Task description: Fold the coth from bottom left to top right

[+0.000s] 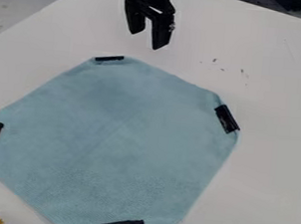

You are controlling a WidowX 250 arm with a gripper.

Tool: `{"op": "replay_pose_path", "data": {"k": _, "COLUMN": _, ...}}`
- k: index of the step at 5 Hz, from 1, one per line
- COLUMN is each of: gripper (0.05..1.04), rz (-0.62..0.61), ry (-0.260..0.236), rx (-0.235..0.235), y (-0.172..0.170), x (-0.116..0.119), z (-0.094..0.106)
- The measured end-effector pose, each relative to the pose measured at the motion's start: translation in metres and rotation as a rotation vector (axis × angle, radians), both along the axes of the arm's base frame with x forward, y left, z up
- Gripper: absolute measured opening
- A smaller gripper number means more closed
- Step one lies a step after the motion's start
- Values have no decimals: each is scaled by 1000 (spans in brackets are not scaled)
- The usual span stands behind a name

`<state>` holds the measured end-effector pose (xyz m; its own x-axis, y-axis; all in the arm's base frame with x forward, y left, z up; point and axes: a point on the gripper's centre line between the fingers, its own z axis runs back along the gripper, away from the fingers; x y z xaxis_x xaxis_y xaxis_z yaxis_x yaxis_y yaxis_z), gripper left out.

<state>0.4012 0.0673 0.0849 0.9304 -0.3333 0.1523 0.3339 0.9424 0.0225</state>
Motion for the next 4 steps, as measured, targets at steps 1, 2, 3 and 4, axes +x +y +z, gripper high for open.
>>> {"op": "replay_pose_path", "data": {"k": 1, "gripper": 999, "rz": 3, "ry": 43, "rx": -11, "y": -1, "x": -5, "z": -17}}
{"op": "replay_pose_path", "data": {"k": 2, "gripper": 999, "rz": 31, "ry": 80, "rx": -28, "y": 3, "x": -27, "z": -31}}
{"op": "replay_pose_path", "data": {"k": 3, "gripper": 999, "rz": 95, "ry": 65, "rx": -32, "y": 22, "x": -48, "z": -21}}
{"op": "replay_pose_path", "data": {"k": 4, "gripper": 999, "rz": 185, "ry": 64, "rx": -29, "y": 34, "x": -84, "z": -18}}
